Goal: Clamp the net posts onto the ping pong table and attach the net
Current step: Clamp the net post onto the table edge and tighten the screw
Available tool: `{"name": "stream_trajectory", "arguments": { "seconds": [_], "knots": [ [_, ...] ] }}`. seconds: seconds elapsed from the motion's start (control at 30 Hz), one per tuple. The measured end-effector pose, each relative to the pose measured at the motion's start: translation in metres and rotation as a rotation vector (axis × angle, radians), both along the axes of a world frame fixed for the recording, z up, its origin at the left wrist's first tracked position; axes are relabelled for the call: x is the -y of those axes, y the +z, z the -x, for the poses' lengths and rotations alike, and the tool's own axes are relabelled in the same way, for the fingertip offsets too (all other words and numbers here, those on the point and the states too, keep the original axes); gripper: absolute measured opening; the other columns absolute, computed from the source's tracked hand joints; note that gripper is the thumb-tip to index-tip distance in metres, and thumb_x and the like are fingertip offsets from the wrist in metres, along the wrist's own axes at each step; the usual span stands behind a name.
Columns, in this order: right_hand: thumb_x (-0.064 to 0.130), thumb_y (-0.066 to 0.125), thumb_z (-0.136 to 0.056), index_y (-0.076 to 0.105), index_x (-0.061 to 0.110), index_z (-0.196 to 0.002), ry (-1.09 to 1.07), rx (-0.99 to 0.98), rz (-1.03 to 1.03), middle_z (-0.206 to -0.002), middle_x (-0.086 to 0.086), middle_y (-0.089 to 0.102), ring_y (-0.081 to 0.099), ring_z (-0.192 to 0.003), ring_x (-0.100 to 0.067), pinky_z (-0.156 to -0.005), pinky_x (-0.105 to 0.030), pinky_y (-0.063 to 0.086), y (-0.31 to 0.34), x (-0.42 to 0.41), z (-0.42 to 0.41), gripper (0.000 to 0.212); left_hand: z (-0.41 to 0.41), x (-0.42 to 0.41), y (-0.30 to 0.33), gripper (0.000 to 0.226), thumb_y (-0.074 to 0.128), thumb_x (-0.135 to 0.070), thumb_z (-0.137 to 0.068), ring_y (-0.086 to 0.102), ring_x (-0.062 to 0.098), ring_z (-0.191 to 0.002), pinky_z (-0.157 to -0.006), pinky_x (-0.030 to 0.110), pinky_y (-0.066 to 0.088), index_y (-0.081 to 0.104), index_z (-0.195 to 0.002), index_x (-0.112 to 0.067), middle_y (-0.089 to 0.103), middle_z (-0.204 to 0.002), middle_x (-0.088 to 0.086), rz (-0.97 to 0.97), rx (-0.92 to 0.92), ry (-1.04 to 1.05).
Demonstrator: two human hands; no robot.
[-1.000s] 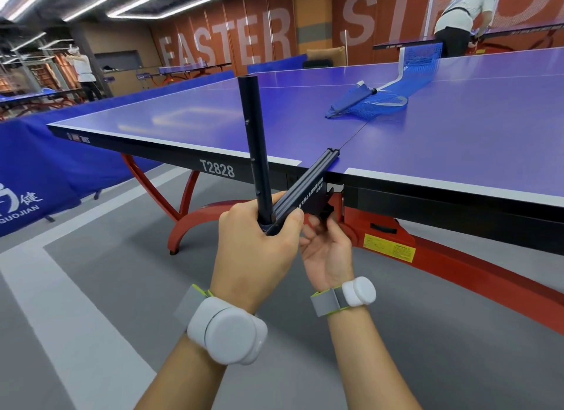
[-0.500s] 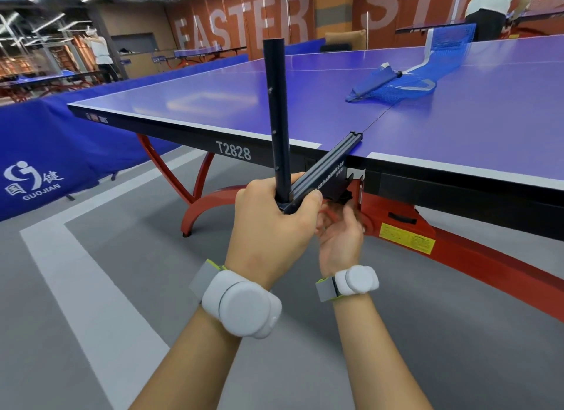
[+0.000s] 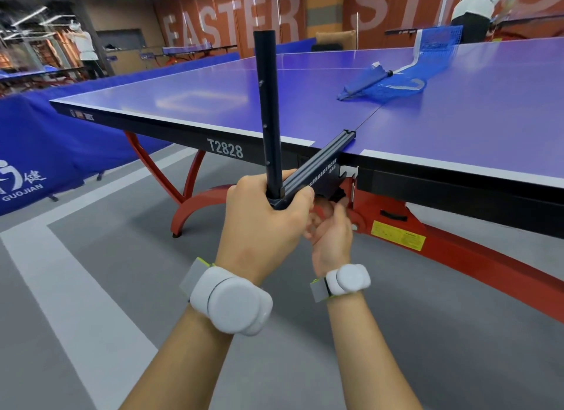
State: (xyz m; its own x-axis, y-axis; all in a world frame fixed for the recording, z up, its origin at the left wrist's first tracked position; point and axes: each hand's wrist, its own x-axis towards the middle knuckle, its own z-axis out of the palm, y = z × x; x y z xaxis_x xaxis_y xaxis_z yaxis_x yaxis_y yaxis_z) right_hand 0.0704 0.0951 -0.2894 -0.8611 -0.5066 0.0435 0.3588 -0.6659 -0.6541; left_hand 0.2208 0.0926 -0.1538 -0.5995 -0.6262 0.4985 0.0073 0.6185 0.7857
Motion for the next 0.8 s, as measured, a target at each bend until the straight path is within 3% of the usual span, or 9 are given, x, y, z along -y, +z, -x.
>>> {"name": "stream_trajectory", "arguments": {
  "seconds": [0.07,0.13,0.27,0.33,0.43,0.5,0.57,0.67,0.8],
  "knots": [
    [0.047,0.040,-0.103,0.058,0.004,-0.126,0.063,0.060,0.093,-0.094,-0.006,0.064,0.046,-0.060,-0.014,-0.048,-0.028,0.025,0.002,-0.001,0.001,0.053,0.000,0.001,-0.001,0.012,0.070,-0.014,-0.092,0.079,0.027,-0.070,-0.077,0.045,0.066,0.078,-0.086,-0.007,0.078,-0.069,0.009,-0.005,0.000,-0.005],
    [0.045,0.044,-0.100,0.059,0.011,-0.108,0.188,0.132,0.202,-0.080,-0.002,0.054,0.035,-0.054,-0.011,-0.042,-0.023,0.019,0.007,-0.006,0.006,0.038,-0.001,0.000,0.000,0.011,0.071,-0.014,-0.092,0.080,0.018,-0.067,-0.077,0.041,0.067,0.079,-0.085,-0.010,0.080,-0.069,0.005,0.007,0.005,-0.007],
    [0.050,0.056,-0.087,0.048,0.016,-0.080,0.399,0.208,0.177,-0.065,0.005,0.026,0.021,-0.041,-0.008,-0.034,-0.019,0.010,0.015,-0.018,0.021,0.036,0.002,0.006,-0.001,0.017,0.070,-0.024,-0.090,0.073,0.039,-0.072,-0.077,0.056,0.065,0.073,-0.089,-0.007,0.074,-0.077,0.024,0.040,0.007,0.002],
    [0.054,0.047,-0.095,0.053,0.013,-0.087,0.331,0.189,0.129,-0.066,0.002,0.038,0.024,-0.042,-0.009,-0.035,-0.019,0.012,0.013,-0.017,0.017,0.042,0.001,0.005,-0.002,0.017,0.070,-0.022,-0.090,0.074,0.039,-0.074,-0.077,0.055,0.065,0.074,-0.087,-0.006,0.075,-0.073,0.021,0.032,0.014,0.008],
    [0.045,0.035,-0.104,0.056,0.006,-0.115,0.101,0.052,0.038,-0.089,-0.009,0.060,0.036,-0.051,-0.013,-0.046,-0.026,0.019,0.005,-0.011,0.003,0.046,-0.001,0.002,-0.001,0.014,0.071,-0.018,-0.091,0.074,0.039,-0.075,-0.075,0.051,0.064,0.076,-0.086,-0.006,0.077,-0.068,0.014,0.012,0.012,0.003],
    [0.042,0.037,-0.105,0.055,-0.001,-0.126,0.012,-0.016,-0.007,-0.096,-0.011,0.063,0.043,-0.055,-0.013,-0.047,-0.028,0.023,0.001,-0.008,0.001,0.051,-0.002,0.001,0.000,0.014,0.071,-0.020,-0.092,0.074,0.038,-0.074,-0.076,0.050,0.064,0.077,-0.087,-0.008,0.077,-0.070,0.016,0.014,0.018,0.010],
    [0.041,0.038,-0.106,0.054,0.001,-0.130,0.054,0.008,0.023,-0.091,-0.008,0.061,0.043,-0.057,-0.012,-0.047,-0.027,0.022,0.005,-0.011,0.005,0.049,-0.002,0.001,0.001,0.012,0.071,-0.019,-0.093,0.078,0.026,-0.069,-0.078,0.044,0.066,0.080,-0.088,-0.013,0.079,-0.068,0.007,0.017,0.023,0.009],
    [0.043,0.051,-0.094,0.055,0.011,-0.112,0.278,0.133,0.147,-0.079,-0.001,0.047,0.033,-0.054,-0.011,-0.043,-0.023,0.016,0.010,-0.018,0.013,0.036,-0.003,0.001,0.003,0.011,0.072,-0.018,-0.094,0.080,0.012,-0.069,-0.082,0.039,0.067,0.080,-0.087,-0.019,0.081,-0.069,-0.004,0.028,0.027,-0.008],
    [0.054,0.051,-0.089,0.049,0.017,-0.072,0.358,0.140,0.080,-0.057,0.005,0.023,0.018,-0.043,-0.010,-0.040,-0.024,0.008,0.016,-0.020,0.019,0.041,0.000,0.005,-0.001,0.017,0.069,-0.028,-0.090,0.076,0.037,-0.076,-0.081,0.049,0.065,0.079,-0.091,-0.015,0.076,-0.072,0.017,0.043,0.024,0.007]
  ]
}}
